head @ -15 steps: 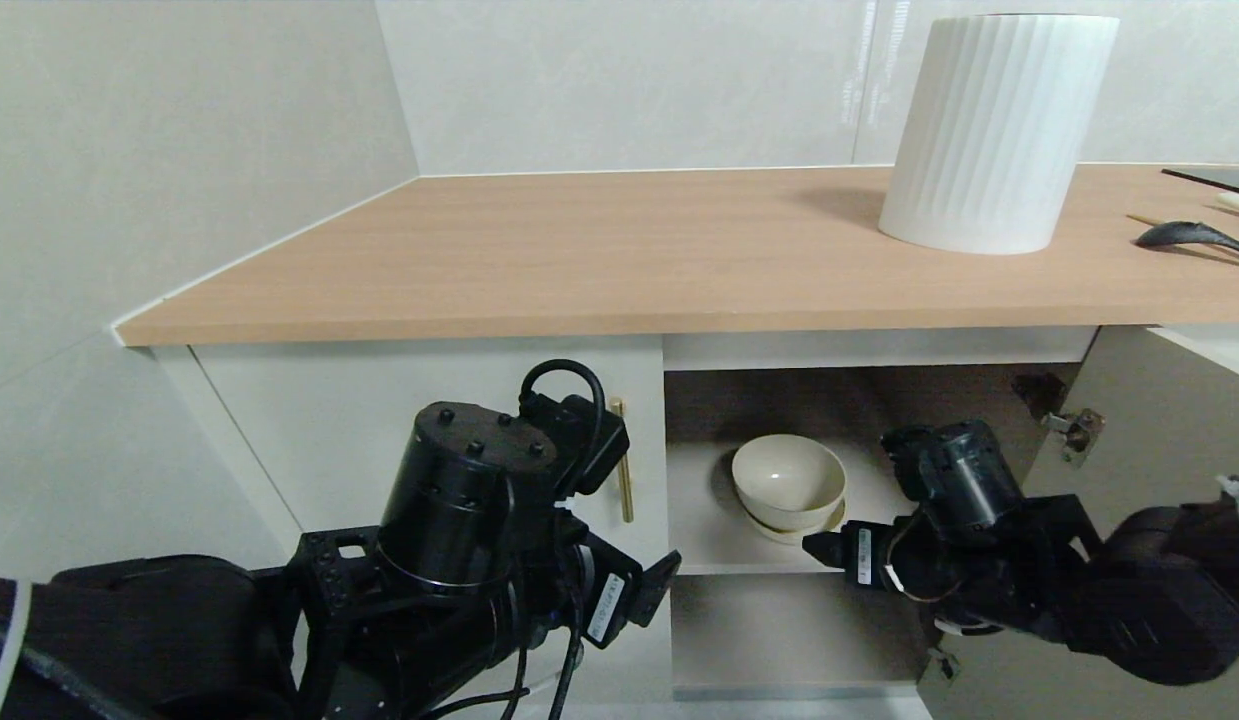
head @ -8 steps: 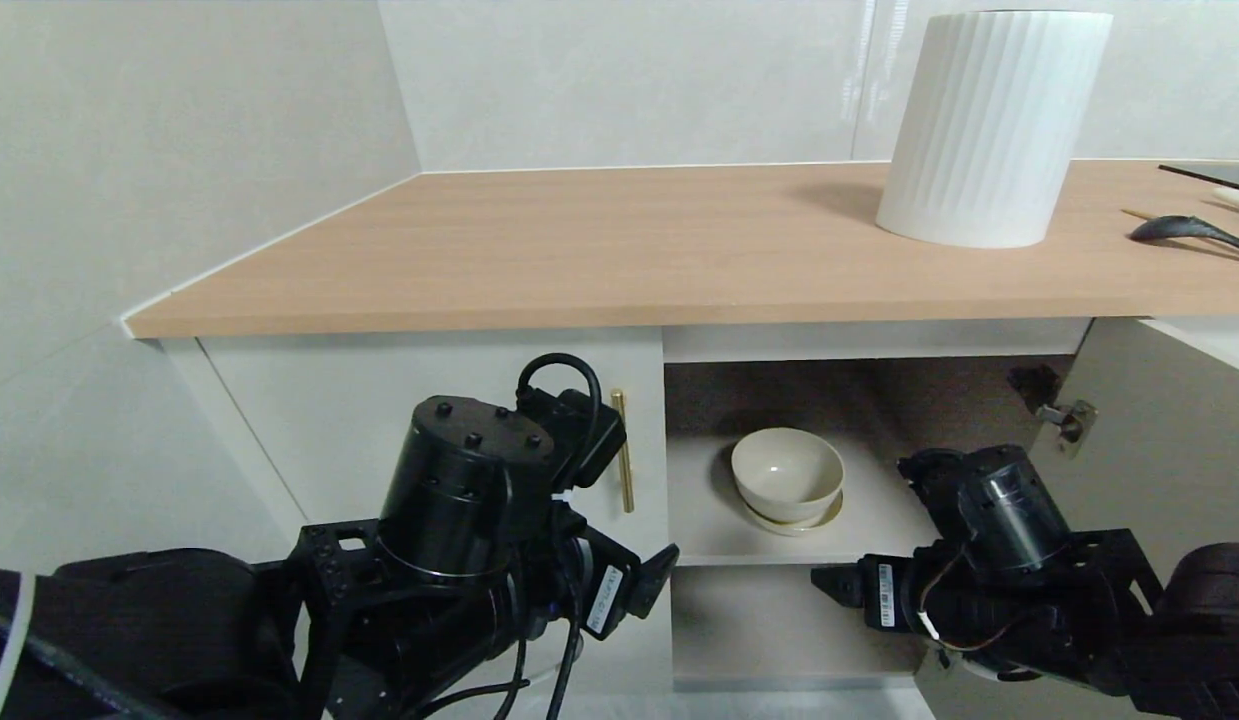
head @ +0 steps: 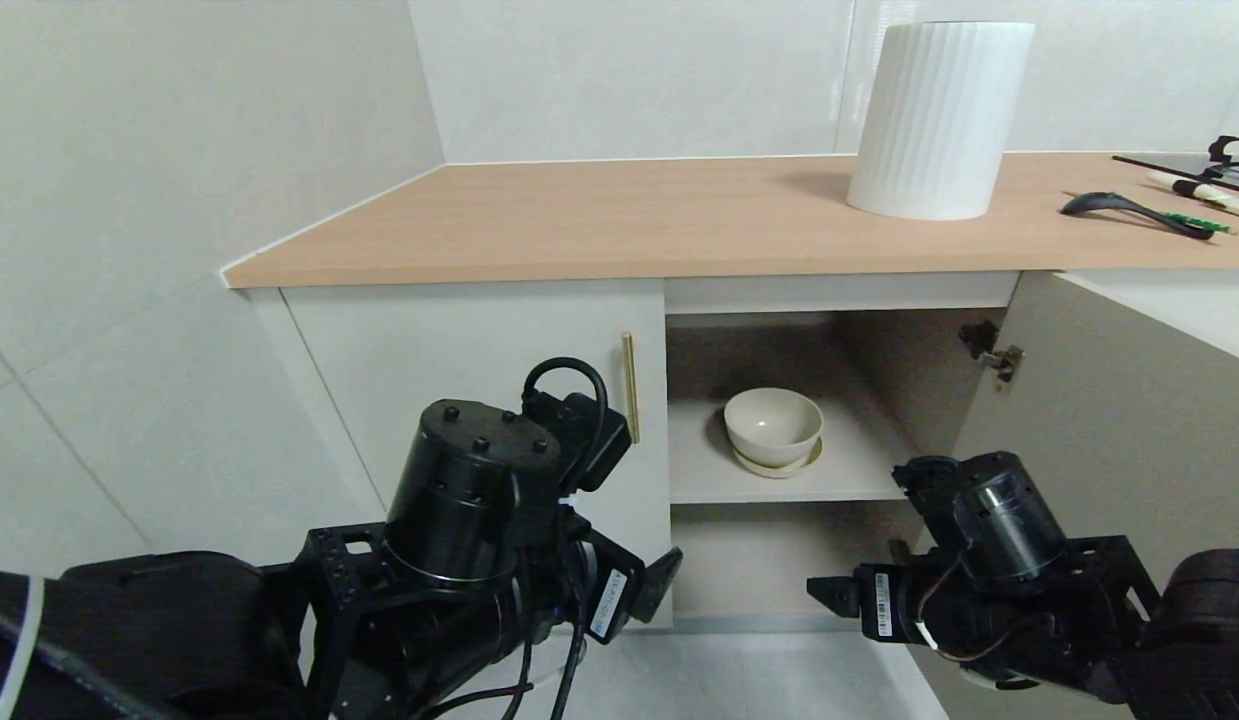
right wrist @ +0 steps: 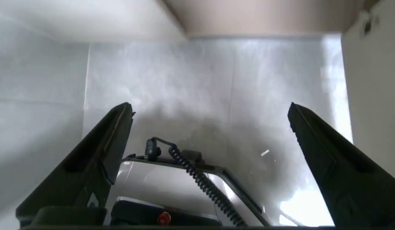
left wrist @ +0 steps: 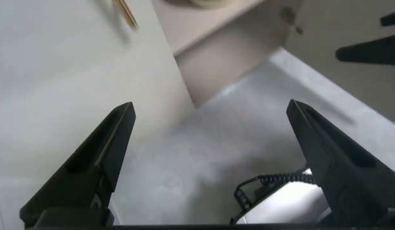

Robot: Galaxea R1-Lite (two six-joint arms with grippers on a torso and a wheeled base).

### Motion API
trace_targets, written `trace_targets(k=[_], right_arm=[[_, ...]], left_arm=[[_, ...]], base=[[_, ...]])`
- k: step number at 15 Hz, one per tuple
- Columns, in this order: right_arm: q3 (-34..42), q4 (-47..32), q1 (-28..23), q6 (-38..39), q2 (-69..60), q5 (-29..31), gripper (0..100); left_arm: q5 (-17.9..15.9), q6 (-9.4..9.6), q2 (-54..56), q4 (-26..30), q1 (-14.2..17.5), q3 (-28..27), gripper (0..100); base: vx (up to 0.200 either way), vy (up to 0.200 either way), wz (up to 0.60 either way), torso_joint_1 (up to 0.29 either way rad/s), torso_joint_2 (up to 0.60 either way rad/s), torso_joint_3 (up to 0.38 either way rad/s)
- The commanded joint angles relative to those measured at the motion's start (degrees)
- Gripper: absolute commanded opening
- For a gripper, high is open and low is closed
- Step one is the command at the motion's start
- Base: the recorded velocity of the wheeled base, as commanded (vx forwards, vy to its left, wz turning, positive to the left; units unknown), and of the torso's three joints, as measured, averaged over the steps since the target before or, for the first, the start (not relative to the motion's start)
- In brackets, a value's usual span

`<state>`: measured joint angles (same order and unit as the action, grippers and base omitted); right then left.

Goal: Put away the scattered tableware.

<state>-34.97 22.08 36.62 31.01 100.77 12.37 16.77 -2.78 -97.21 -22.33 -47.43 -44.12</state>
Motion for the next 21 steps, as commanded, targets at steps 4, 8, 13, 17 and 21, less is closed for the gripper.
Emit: trace_targets(k=[4,8,13,17,21], right_arm=[[0.1,0.0,0.0,0.0,0.3,0.0,100],[0.1,0.1,0.0,0.0,0.3,0.0,100],[0.1,0.1,-0.1,0.0,-0.3,0.1,100],[2.6,0.2,-0.2,-0.2,-6.6,0.5,100],[6.6,-0.1,-2.1,-0.3,-15.1,0.6,100]], left_arm=[[0.0,-0.03,-0.5,0.0,0.0,0.0,100],[0.0,-0.03,-0.5,0.0,0.0,0.0,100],[0.0,-0.03,-0.5,0.0,0.0,0.1,100],[0.0,-0.03,-0.3,0.1,0.1,0.2,100],[0.1,0.05,0.4,0.0,0.2,0.0,100]], base=[[-0.2,0.0,0.0,0.004,0.0,0.004],[-0.2,0.0,0.0,0.002,0.0,0.002],[-0.2,0.0,0.0,0.002,0.0,0.004],[-0.05,0.0,0.0,-0.001,0.0,0.002],[0.0,0.0,0.0,0.0,0.0,0.0]])
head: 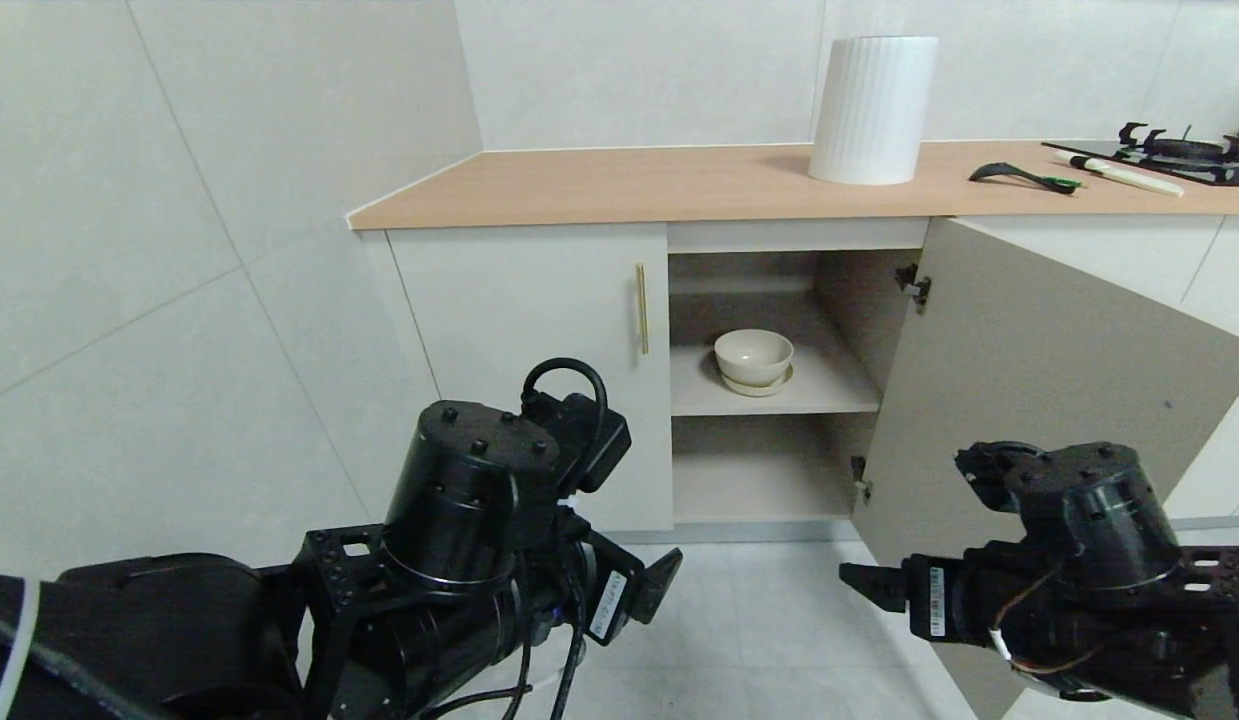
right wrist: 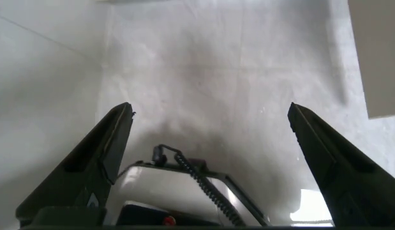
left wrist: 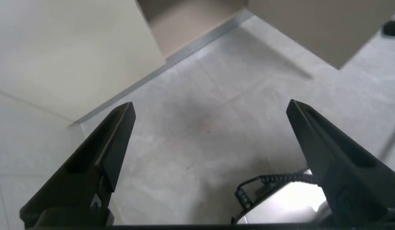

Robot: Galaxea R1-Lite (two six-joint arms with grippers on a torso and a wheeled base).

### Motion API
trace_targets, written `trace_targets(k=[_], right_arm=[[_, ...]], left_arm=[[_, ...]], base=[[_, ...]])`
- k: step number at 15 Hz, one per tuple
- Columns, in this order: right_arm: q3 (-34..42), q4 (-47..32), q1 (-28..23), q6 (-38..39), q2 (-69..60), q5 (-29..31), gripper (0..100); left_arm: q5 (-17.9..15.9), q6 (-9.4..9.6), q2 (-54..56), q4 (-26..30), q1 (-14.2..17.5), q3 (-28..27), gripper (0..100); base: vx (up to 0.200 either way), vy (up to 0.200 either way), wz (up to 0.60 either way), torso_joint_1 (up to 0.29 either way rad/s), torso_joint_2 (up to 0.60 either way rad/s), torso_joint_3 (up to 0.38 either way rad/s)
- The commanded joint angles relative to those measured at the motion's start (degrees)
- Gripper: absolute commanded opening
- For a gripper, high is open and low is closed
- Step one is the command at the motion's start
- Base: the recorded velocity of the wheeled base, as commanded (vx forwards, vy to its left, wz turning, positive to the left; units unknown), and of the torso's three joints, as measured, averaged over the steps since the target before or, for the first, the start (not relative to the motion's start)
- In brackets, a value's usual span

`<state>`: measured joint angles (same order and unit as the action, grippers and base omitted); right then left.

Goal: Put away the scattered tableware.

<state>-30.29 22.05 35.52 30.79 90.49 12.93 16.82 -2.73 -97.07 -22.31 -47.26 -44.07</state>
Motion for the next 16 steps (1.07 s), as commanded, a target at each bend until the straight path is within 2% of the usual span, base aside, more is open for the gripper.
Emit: trace_targets(k=[1,3,9,13,15,16], right_arm=[[3.1,-0.1,-1.1,0.0,-5.4,0.1,100],[5.7,-0.1,-1.6,0.1,-7.3,0.6,100],[6.9,-0.2,-4.2,0.1,-10.5,0.9,100],[6.8,-0.2,-7.9,-0.1,-10.8,1.0,100],[6.6,-6.8,-8.1,0.0,-13.5,1.0,100],[6.6,-6.8,-8.1,0.0,-13.5,1.0,100]], left_arm=[[0.1,0.01,0.2,0.0,0.1,-0.1,100],[0.1,0.01,0.1,-0.1,0.1,-0.1,100],[0.1,0.01,0.0,-0.1,0.2,-0.1,100],[0.1,0.01,0.0,-0.1,0.2,-0.1,100],[0.1,0.01,0.0,-0.1,0.3,-0.1,100],[0.1,0.01,0.0,-0.1,0.3,-0.1,100]], base=[[0.0,0.0,0.0,0.0,0.0,0.0],[0.0,-0.2,0.0,0.005,0.0,0.005],[0.0,-0.2,0.0,0.002,0.0,0.003],[0.0,-0.2,0.0,0.001,0.0,0.004],[0.0,-0.2,0.0,0.007,0.0,0.002],[0.0,-0.2,0.0,-0.007,0.01,0.002]])
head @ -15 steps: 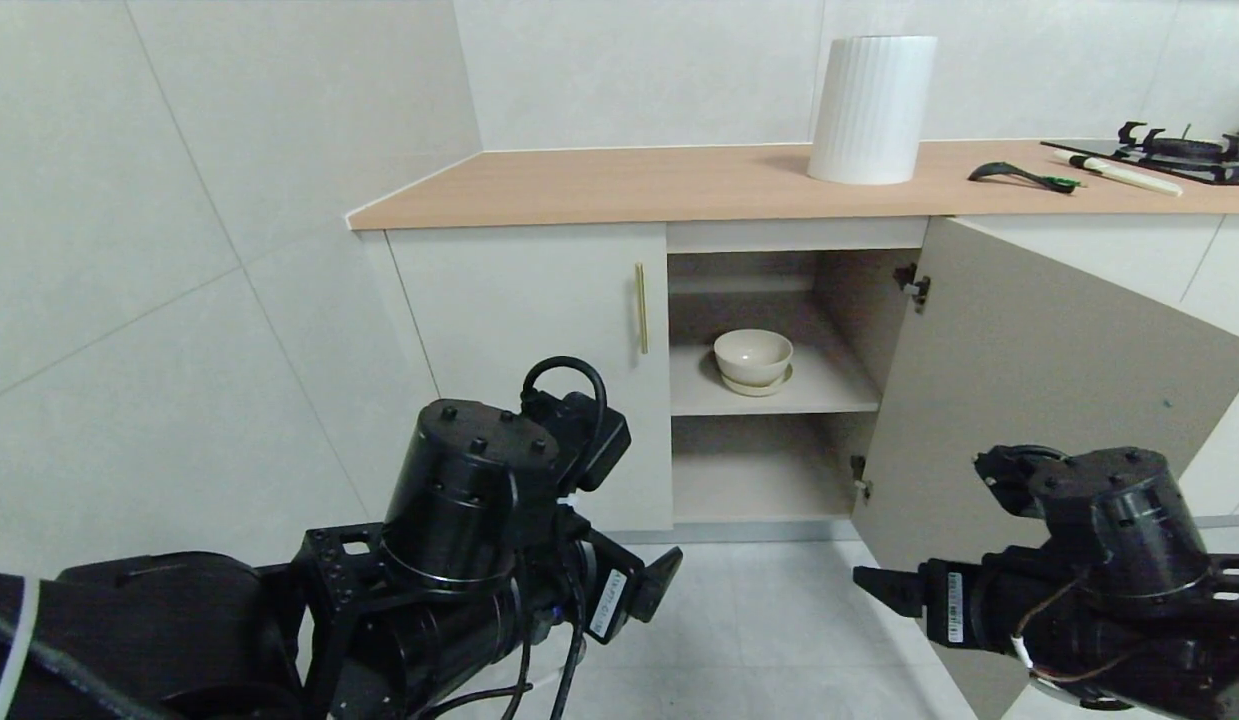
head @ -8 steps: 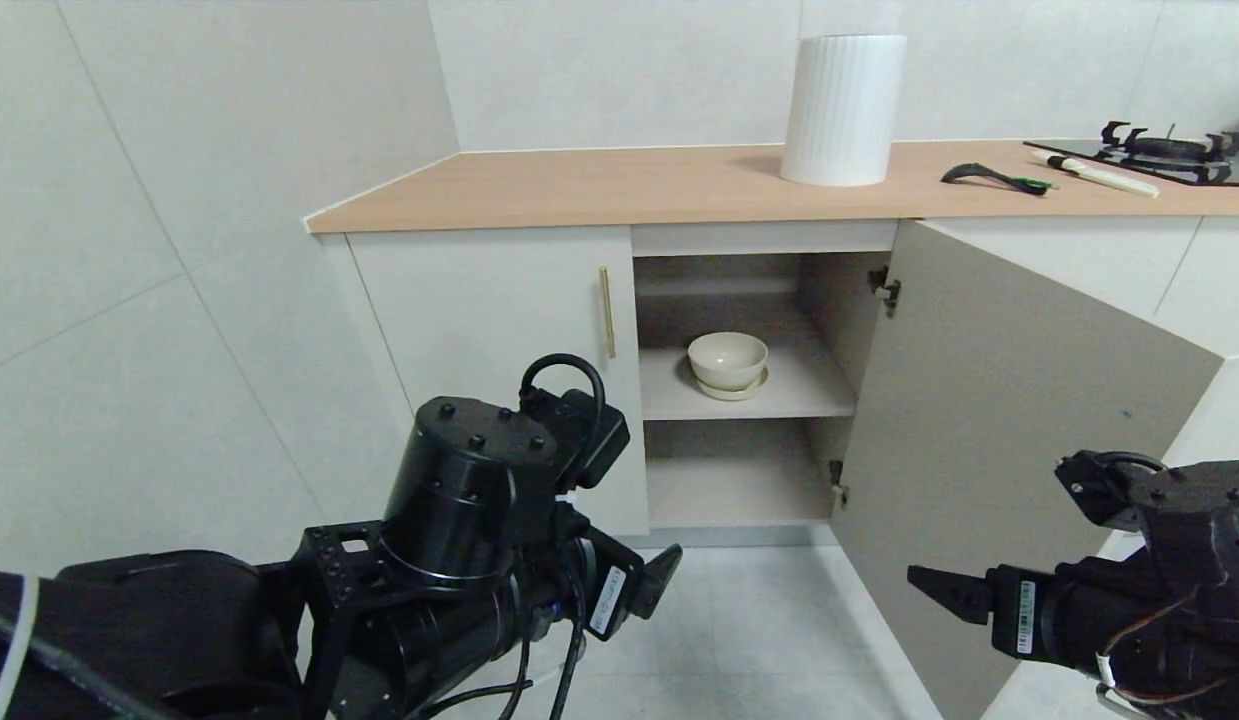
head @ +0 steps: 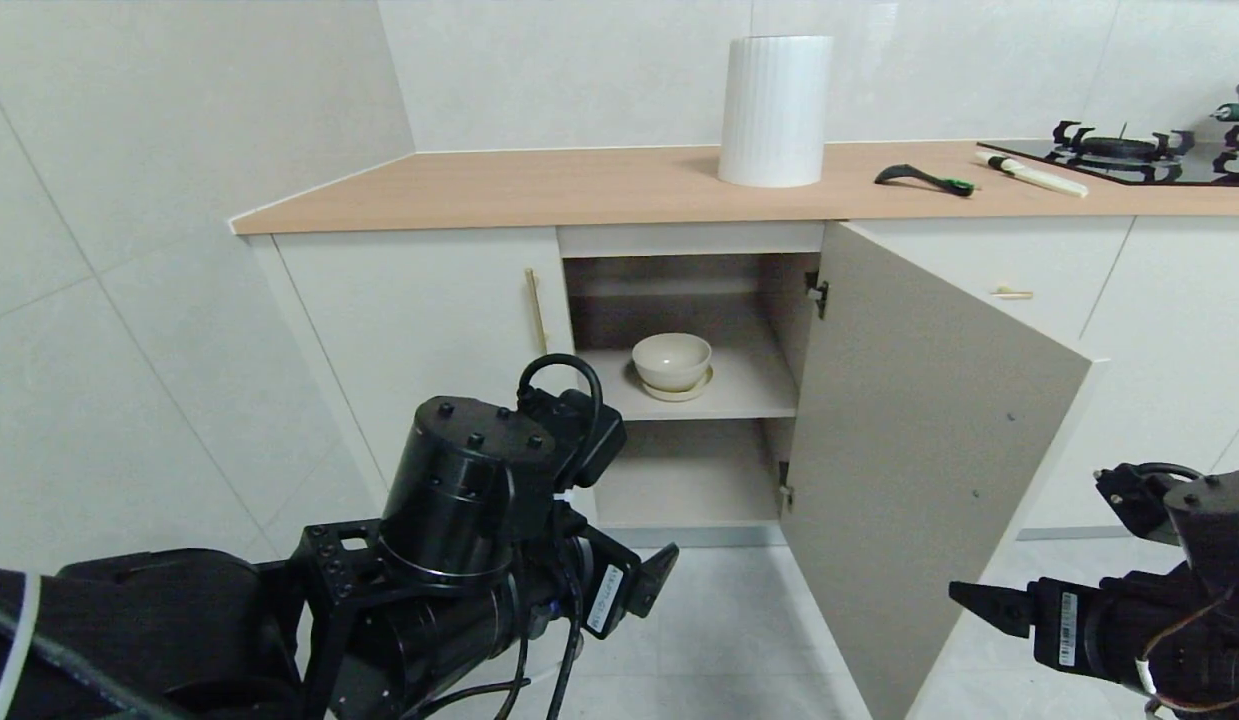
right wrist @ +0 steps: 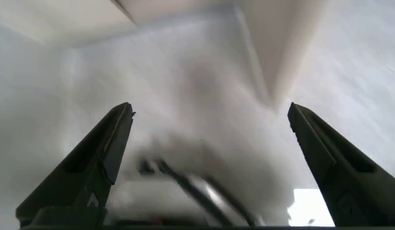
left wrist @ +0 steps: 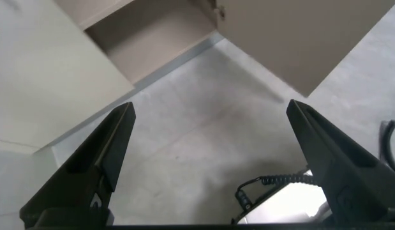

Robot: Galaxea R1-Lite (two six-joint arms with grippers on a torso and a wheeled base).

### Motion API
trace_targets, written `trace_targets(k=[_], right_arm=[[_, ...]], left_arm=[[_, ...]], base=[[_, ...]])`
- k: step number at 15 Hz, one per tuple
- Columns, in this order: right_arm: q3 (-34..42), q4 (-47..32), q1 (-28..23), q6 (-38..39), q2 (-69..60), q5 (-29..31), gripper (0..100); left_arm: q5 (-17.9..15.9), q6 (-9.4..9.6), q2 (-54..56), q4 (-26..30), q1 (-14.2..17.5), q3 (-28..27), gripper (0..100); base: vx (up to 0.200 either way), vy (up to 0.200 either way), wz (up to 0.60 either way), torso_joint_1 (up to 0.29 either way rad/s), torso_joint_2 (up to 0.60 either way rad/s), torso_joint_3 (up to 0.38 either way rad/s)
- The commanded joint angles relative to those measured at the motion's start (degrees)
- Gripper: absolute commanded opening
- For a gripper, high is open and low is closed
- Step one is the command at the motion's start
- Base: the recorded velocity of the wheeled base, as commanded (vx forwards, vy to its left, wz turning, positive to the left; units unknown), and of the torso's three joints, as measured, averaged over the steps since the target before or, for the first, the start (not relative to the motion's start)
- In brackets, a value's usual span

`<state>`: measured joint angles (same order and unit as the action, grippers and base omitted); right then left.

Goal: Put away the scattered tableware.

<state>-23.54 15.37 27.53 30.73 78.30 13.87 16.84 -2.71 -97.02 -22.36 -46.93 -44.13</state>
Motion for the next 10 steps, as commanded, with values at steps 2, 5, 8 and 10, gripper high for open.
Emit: trace_targets(k=[2,5,8,10], right_arm=[[2.5,-8.0,-2.3,1.3,-7.1,-0.2,100],[6.4,-9.5,-9.0,1.2,-12.4,-0.2,100],[3.1,-10.5,-20.3,-1.2,-8.7,-0.7,100],[-2.6,-5.1,-25.5,-1.2,0.6,-0.6,100]], left_arm=[[0.0,0.25,-0.1,-0.1,0.0,0.1,100],[0.0,0.33,0.2,-0.1,0.0,0.1,100],[0.0,0.33,1.1,-0.1,0.1,-0.1,100],[0.0,0.42,2.7,-1.3,1.7,-0.3,100]], base=[[0.0,-0.1,0.0,0.001,0.0,0.004],[0.0,0.0,0.0,0.0,0.0,0.0],[0.0,0.0,0.0,0.0,0.0,0.0],[0.0,0.0,0.0,0.0,0.0,0.0]])
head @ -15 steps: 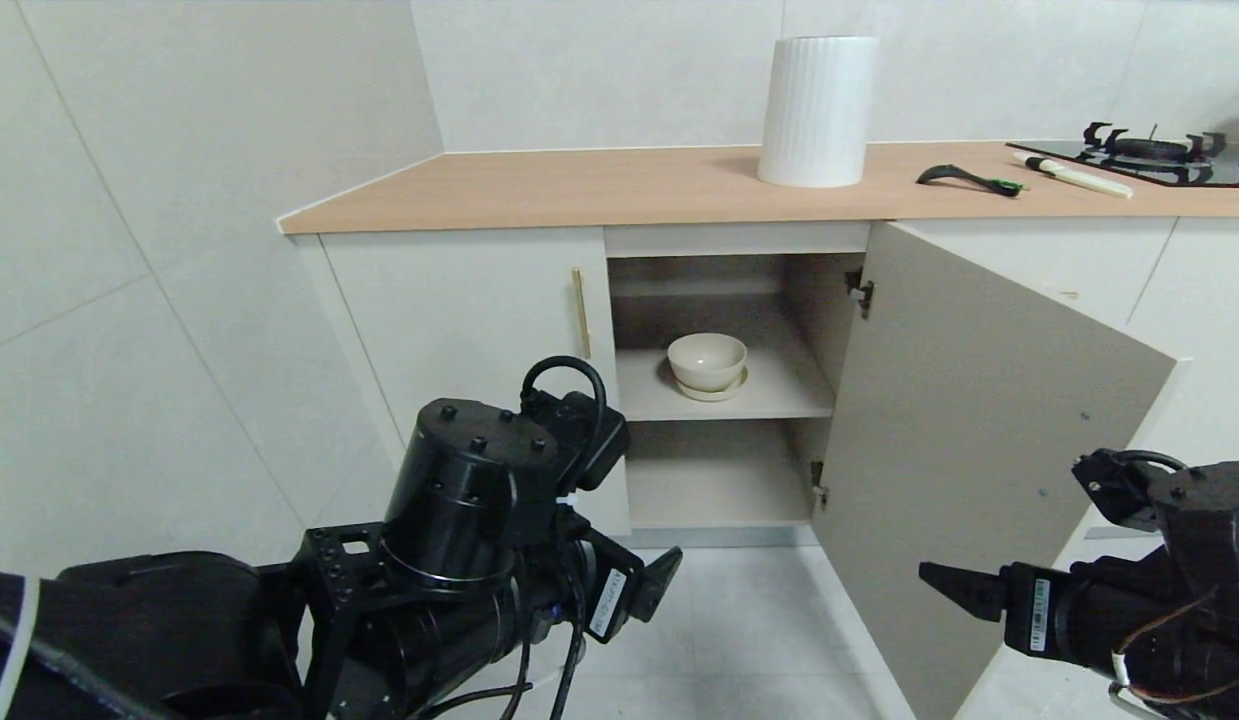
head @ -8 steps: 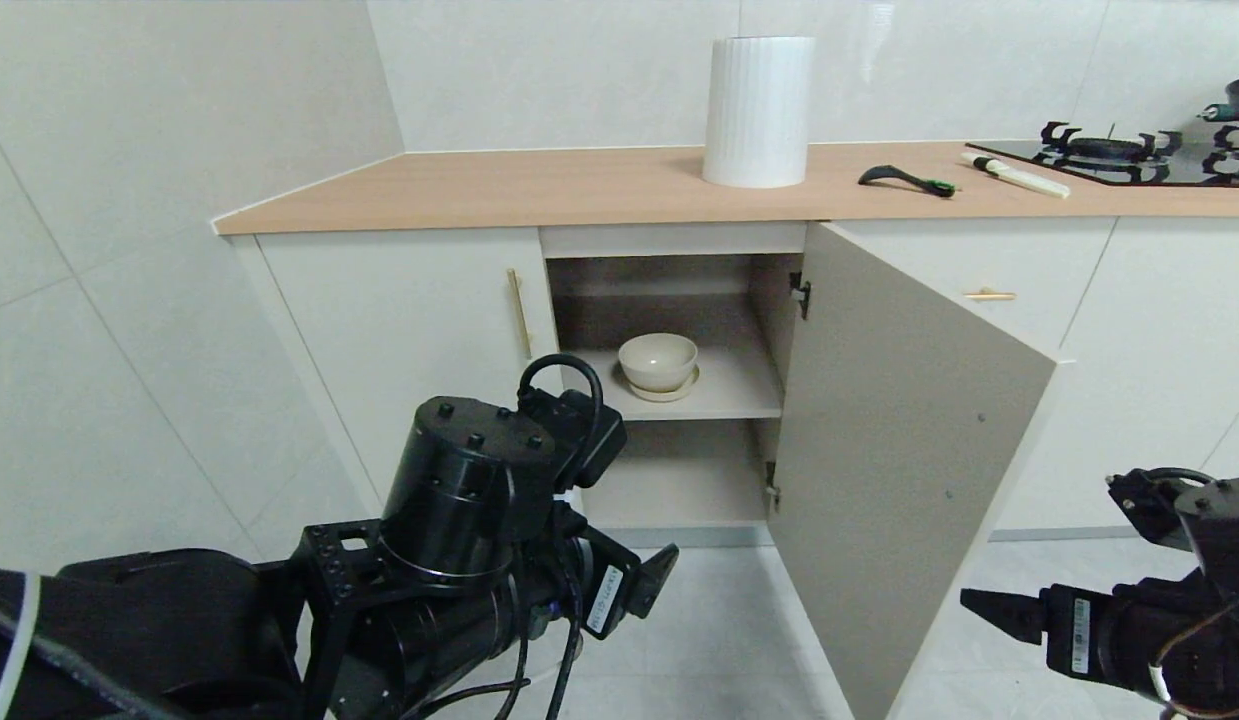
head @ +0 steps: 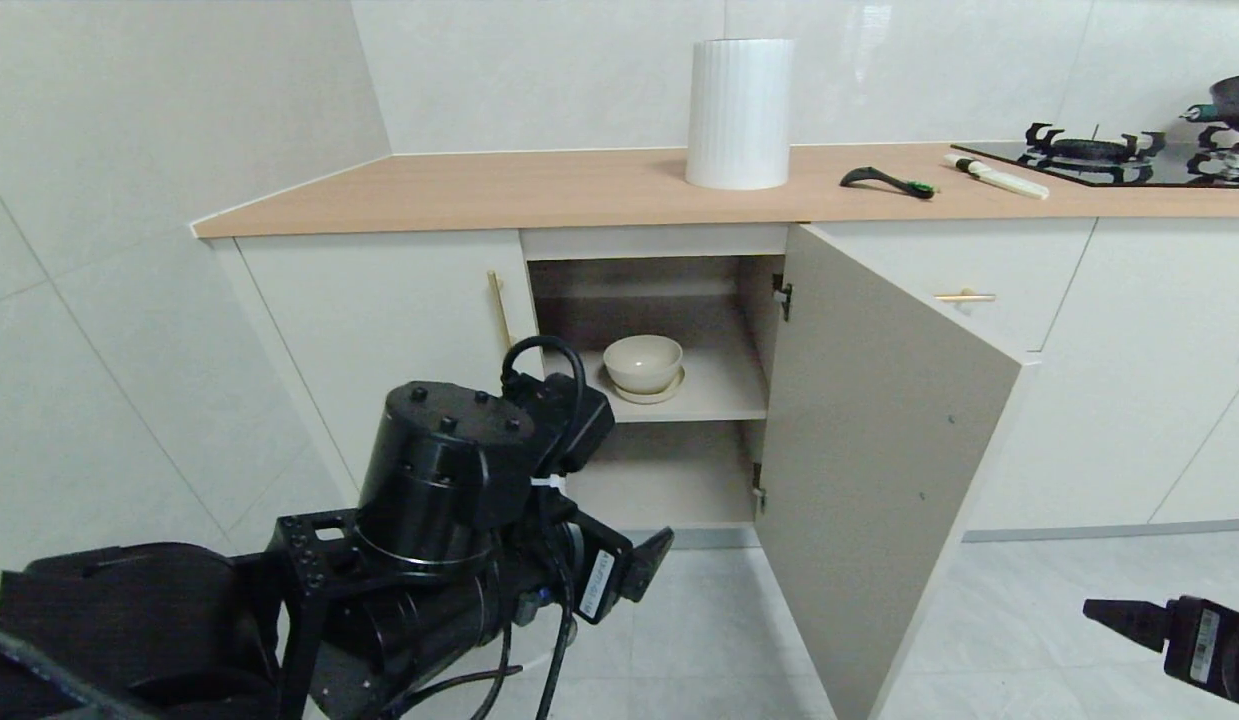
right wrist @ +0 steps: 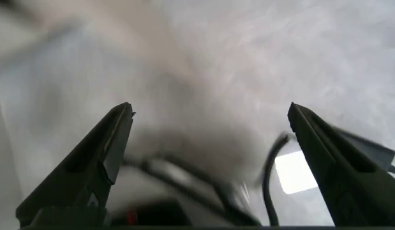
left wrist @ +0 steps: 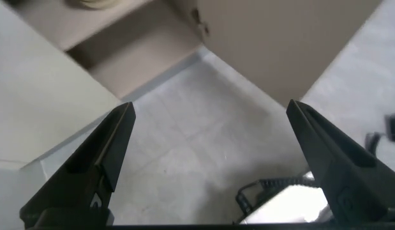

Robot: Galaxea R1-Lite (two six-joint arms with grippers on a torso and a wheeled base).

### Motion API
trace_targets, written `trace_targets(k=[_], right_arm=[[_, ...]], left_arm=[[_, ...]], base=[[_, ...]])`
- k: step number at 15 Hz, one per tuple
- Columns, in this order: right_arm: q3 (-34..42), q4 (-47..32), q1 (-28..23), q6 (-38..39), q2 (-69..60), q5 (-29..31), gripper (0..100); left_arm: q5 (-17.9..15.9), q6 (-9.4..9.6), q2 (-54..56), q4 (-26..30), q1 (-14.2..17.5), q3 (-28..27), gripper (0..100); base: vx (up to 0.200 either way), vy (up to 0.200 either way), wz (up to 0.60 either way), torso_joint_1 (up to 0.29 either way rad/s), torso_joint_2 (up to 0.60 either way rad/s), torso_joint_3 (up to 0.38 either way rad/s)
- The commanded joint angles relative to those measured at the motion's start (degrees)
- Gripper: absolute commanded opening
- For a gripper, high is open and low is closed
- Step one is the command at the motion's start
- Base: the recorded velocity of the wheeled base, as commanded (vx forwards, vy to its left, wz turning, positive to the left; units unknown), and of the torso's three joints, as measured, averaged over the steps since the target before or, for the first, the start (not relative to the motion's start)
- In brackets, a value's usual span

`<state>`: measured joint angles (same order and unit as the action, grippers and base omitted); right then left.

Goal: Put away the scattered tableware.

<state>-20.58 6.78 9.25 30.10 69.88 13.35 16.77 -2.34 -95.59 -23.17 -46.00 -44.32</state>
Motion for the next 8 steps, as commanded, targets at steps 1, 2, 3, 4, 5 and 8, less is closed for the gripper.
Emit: trace_targets(k=[1,2,3,4,5,8], right_arm=[[-6.7,6.2,-8.0,-0.6,11.6,0.0,100],[-8.5,11.3,-8.8,-0.7,15.6,0.0,100],[-10.1,15.1,-9.4,-0.7,19.5,0.1,100],[-11.9,18.4,-9.5,-0.7,23.6,0.3,100],[-13.3,20.0,-9.5,-0.7,26.1,0.3,100],[-20.4,22.3,-9.5,-0.4,33.5,-0.1,100]], left_arm=[[0.0,0.06,1.8,-1.0,1.0,-0.2,100],[0.0,0.06,2.7,-1.1,1.7,-0.2,100],[0.0,0.06,3.0,-1.2,2.0,-0.2,100],[0.0,0.06,3.3,-1.2,2.3,-0.3,100],[0.0,0.06,3.6,-1.2,2.2,-0.3,100],[0.0,0.06,5.3,-1.2,2.3,-0.3,100]], base=[[0.0,0.0,0.0,0.0,0.0,0.0],[0.0,0.0,0.0,0.0,0.0,0.0],[0.0,0.0,0.0,0.0,0.0,0.0],[0.0,0.0,0.0,0.0,0.0,0.0],[0.0,0.0,0.0,0.0,0.0,0.0],[0.0,0.0,0.0,0.0,0.0,0.0]])
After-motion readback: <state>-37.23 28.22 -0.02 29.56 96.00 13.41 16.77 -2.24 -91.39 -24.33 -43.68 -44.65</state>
